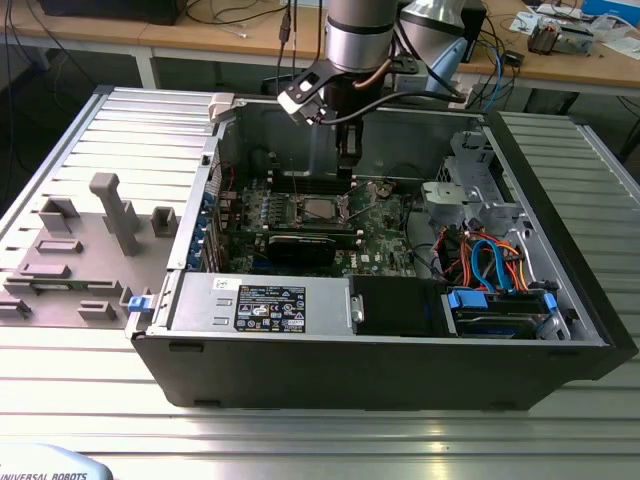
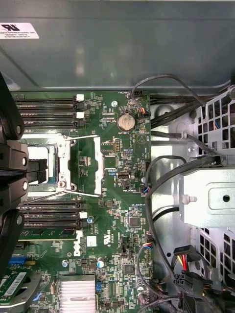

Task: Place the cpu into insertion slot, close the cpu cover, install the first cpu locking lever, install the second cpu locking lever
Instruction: 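Close the cpu cover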

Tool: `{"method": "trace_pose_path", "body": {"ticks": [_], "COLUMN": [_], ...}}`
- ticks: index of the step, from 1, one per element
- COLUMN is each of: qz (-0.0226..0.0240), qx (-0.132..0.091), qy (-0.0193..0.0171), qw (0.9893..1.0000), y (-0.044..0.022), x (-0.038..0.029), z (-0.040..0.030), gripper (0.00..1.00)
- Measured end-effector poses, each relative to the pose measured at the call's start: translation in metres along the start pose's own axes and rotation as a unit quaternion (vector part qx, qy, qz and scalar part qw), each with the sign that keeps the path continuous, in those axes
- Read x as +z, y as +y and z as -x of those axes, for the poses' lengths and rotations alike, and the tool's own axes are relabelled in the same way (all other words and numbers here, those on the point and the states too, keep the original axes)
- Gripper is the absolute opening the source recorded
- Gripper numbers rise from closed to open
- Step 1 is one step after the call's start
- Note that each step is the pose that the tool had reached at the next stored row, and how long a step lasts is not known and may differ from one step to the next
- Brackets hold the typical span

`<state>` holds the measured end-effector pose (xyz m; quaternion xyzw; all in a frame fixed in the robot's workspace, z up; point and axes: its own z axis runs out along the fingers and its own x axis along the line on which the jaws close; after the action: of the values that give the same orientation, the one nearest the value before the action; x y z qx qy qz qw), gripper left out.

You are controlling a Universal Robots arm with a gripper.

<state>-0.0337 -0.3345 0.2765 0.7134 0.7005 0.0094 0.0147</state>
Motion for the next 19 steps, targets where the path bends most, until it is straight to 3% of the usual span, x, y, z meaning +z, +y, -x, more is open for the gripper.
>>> {"method": "trace_pose_path", "body": {"ticks": [19], "qz": [0.0000], "qx": [0.000], "qy": [0.0000], "qw": [1.0000], "y": [0.0071], "x": [0.0002], "z": [-0.0002], "gripper": [0.11]}}
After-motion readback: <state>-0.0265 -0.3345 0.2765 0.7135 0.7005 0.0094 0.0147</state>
